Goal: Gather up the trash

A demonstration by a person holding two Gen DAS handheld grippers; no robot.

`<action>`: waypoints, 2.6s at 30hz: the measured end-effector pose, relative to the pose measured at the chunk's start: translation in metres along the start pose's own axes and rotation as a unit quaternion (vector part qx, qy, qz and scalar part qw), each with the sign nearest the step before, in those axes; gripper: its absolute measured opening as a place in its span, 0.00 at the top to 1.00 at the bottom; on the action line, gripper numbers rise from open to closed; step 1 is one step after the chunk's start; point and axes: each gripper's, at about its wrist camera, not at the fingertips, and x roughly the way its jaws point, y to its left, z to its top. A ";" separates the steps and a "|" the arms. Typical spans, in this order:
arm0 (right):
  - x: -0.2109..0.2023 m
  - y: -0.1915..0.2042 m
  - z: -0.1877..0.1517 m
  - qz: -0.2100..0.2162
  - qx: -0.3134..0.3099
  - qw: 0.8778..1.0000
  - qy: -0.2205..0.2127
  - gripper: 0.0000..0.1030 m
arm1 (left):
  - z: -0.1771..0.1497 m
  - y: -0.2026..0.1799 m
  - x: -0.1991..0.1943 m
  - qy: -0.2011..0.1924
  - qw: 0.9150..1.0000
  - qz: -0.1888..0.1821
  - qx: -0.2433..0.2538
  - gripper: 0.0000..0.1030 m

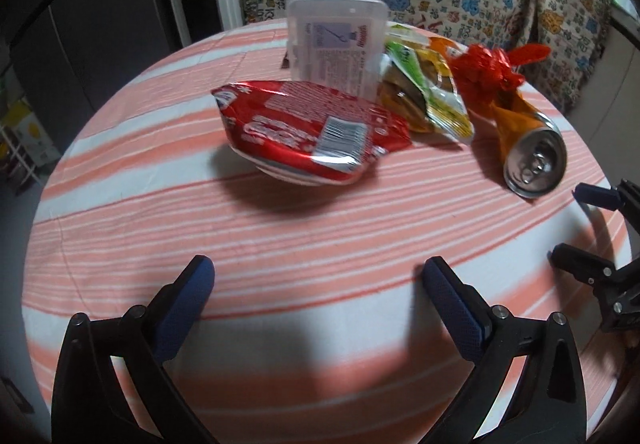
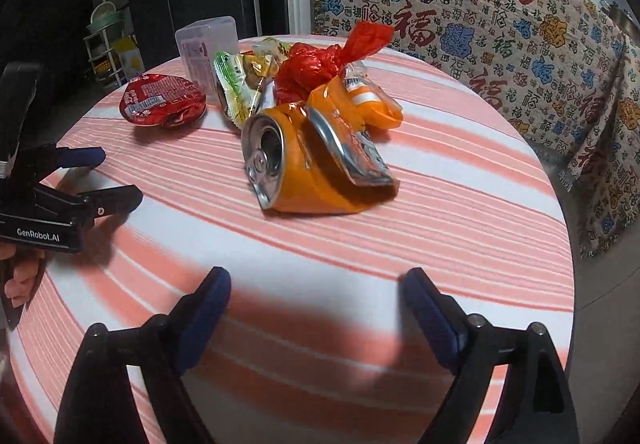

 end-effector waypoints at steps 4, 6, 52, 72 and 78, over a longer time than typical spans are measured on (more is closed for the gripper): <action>0.010 -0.003 0.010 0.003 -0.001 1.000 0.010 0.00 | 0.004 0.011 0.004 0.000 1.000 0.003 -0.009 0.00; 0.013 -0.003 0.013 0.003 -0.001 1.000 0.011 0.00 | 0.004 0.012 0.003 0.000 1.000 0.006 -0.009 0.00; 0.007 -0.009 0.044 0.062 0.009 0.997 -0.035 0.24 | 0.039 0.016 -0.016 -0.098 0.991 -0.092 0.017 0.11; -0.033 -0.035 0.003 0.038 0.026 0.998 -0.037 0.24 | 0.011 -0.020 -0.056 -0.105 0.984 -0.137 0.037 0.11; -0.046 -0.043 -0.001 0.033 0.034 0.998 -0.045 0.25 | 0.013 -0.040 -0.060 -0.110 0.982 -0.145 0.050 0.11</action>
